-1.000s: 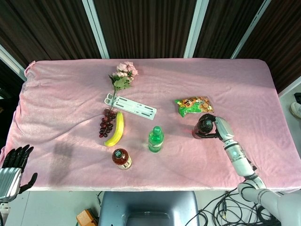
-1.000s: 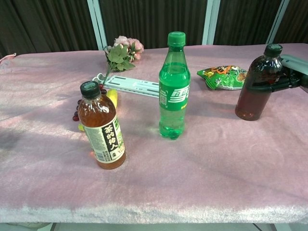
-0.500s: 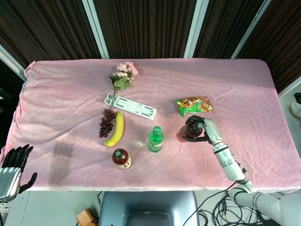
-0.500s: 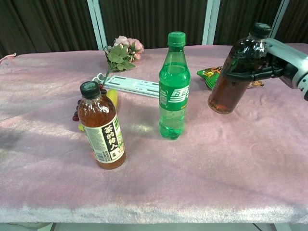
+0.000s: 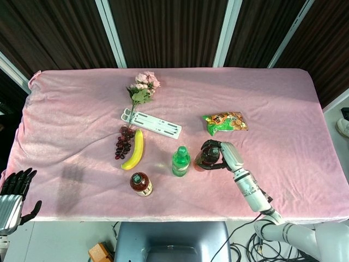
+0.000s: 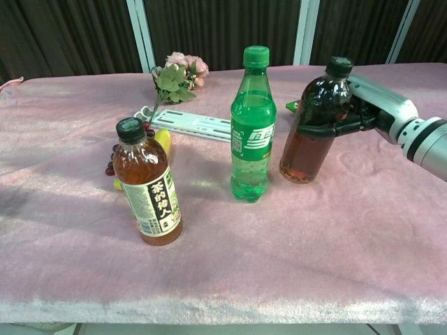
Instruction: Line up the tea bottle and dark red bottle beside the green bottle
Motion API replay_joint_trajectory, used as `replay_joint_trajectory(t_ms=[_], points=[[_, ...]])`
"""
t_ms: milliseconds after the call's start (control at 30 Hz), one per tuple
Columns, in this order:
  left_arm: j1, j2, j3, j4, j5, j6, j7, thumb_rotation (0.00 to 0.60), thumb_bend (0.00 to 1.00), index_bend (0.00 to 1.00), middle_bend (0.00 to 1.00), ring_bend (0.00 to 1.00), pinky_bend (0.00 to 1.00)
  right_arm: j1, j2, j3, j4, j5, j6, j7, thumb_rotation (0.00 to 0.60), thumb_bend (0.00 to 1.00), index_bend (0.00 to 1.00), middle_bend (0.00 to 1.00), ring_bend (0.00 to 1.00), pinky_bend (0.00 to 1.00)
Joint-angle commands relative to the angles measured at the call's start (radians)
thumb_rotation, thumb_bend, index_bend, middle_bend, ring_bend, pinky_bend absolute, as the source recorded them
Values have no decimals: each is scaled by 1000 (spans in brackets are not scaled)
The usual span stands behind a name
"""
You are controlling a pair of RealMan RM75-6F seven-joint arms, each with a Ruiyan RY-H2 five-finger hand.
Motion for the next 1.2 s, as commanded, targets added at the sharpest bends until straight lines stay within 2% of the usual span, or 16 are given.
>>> replay_joint_trajectory(t_ms=[33,500,667,800,900,967,1033,1133,1200], points=[[0,0,0,0,1,1,-1,600,378,0,36,0,0,-2,-4,-4,3,-2,0,-3,600,252,938,617,639,681],[0,1,1,1,1,-1,-3,600,378,0,36,0,0,-4,-33,-13,30,2,-15,23,600,252,936,617,639,681],[1,1,1,2,1,2,-6,600,378,0,36,0,0,-1,-40,-15,38,-1,-18,14,600,248,902,617,639,681],[1,1,1,4,2,0,-7,600,378,0,36,0,0,-2,-43,-19,46,-6,-14,12,600,234,776,601,611,672],[1,1,2,4,3,0,-6,600,377,0,36,0,0,-1,-39,-26,47,-11,-20,19,600,234,634,520,537,648],[1,1,2,4,3,0,-5,600,377,0,36,0,0,-1,-39,-26,47,-11,-20,20,600,236,575,481,506,638],[1,0,2,3,4,0,-4,600,378,0,36,0,0,-1,-37,-28,48,-12,-21,22,600,236,478,417,453,619],[0,0,2,2,4,-1,-3,600,378,0,36,0,0,-4,-34,-30,45,-12,-22,15,600,234,278,301,358,577],[0,-1,2,3,4,-1,-2,600,378,0,36,0,0,-6,-27,-32,36,-16,-18,16,600,233,172,258,318,559]])
